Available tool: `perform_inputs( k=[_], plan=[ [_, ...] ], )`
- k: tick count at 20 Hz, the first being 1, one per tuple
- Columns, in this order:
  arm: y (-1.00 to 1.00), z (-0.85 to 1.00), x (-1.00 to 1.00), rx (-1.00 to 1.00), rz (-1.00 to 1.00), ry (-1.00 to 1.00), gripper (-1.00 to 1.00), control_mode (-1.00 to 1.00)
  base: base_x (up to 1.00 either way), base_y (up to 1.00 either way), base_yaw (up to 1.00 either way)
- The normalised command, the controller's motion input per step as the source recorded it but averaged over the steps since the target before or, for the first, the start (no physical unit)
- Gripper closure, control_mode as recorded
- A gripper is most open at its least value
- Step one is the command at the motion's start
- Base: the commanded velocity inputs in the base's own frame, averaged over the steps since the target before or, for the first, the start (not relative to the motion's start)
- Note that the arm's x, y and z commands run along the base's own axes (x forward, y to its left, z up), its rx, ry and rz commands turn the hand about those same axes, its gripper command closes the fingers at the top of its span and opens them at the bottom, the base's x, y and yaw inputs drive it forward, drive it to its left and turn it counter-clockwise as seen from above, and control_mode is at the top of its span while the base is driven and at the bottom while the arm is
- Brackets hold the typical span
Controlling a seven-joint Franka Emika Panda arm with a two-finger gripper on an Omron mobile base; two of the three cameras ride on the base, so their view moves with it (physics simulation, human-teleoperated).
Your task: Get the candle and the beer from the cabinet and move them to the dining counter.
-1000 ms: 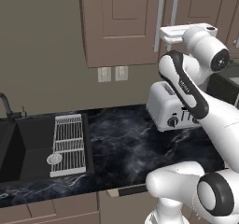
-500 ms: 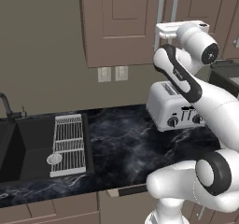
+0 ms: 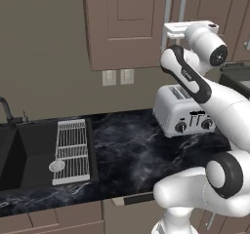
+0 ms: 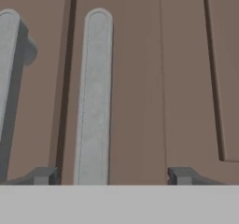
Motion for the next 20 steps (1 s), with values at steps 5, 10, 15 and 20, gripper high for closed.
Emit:
perform_inputs(
  k=[5, 10, 15, 20],
  plan=[
    [0.0, 0.0, 0.31, 0.0, 0.0, 0.0, -1.0, -1.0, 0.0, 0.0, 0.0],
    [0.0, 0.0, 0.23, 0.0, 0.0, 0.0, -1.0, -1.0, 0.0, 0.0, 0.0],
    [0.0, 0.0, 0.0, 0.0, 0.0, 0.0, 1.0, -1.0, 0.0, 0.0, 0.0],
    [0.0, 0.0, 0.0, 0.0, 0.0, 0.0, 1.0, -1.0, 0.0, 0.0, 0.0]
  ],
)
